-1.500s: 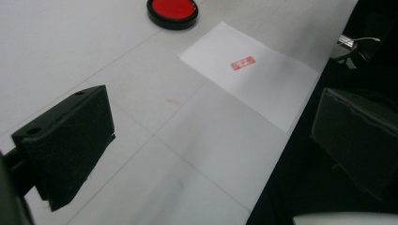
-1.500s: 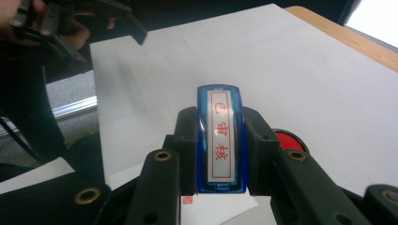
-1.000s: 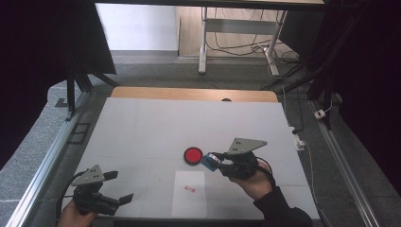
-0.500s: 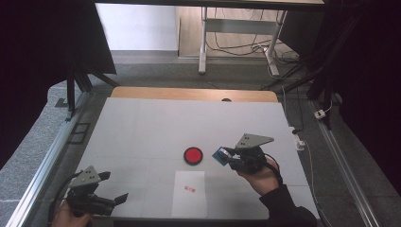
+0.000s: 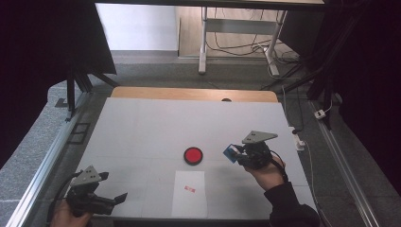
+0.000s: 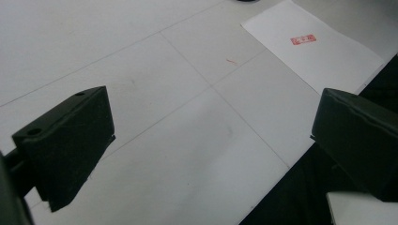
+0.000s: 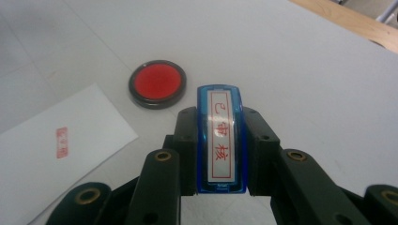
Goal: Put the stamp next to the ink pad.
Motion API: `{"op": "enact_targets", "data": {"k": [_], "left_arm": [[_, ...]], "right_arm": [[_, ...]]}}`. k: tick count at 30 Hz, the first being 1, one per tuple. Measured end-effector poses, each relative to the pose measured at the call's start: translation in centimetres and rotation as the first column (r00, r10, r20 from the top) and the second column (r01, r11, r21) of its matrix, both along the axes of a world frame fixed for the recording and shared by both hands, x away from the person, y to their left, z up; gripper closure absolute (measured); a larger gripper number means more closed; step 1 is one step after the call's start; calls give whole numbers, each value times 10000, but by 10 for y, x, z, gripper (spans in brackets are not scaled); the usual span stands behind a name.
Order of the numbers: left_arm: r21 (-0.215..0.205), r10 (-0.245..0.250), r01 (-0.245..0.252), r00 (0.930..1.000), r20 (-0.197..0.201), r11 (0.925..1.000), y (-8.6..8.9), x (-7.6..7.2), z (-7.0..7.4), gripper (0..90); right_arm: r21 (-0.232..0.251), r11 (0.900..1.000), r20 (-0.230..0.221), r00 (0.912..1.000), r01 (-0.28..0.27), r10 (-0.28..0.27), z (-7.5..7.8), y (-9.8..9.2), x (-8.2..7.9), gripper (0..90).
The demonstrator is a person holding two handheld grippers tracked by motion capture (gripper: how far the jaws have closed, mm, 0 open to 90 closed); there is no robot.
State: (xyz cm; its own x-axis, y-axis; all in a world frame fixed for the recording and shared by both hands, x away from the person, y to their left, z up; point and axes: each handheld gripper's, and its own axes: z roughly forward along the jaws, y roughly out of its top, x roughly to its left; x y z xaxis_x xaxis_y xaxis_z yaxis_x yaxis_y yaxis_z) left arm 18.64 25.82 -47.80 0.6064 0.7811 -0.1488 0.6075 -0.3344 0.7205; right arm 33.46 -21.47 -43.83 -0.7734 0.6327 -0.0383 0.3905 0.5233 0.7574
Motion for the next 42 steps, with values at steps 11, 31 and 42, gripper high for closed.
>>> {"op": "enact_targets", "data": {"k": [11,31,42], "left_arm": [[131,-78,79,10000,-56,9999,-2,1,0,0],[227,-155,157,9998,-120,9996,-3,1,-1,5],[203,-167,170,9998,-148,9996,-3,1,-1,6]], "right_arm": [[-872,9951,-131,9988,460,-473,-19,-2,14,711],[-1239,9904,-705,9951,608,-699,-45,-7,32,710],[-1390,9885,-903,9933,595,-725,-50,-5,34,688]]}}
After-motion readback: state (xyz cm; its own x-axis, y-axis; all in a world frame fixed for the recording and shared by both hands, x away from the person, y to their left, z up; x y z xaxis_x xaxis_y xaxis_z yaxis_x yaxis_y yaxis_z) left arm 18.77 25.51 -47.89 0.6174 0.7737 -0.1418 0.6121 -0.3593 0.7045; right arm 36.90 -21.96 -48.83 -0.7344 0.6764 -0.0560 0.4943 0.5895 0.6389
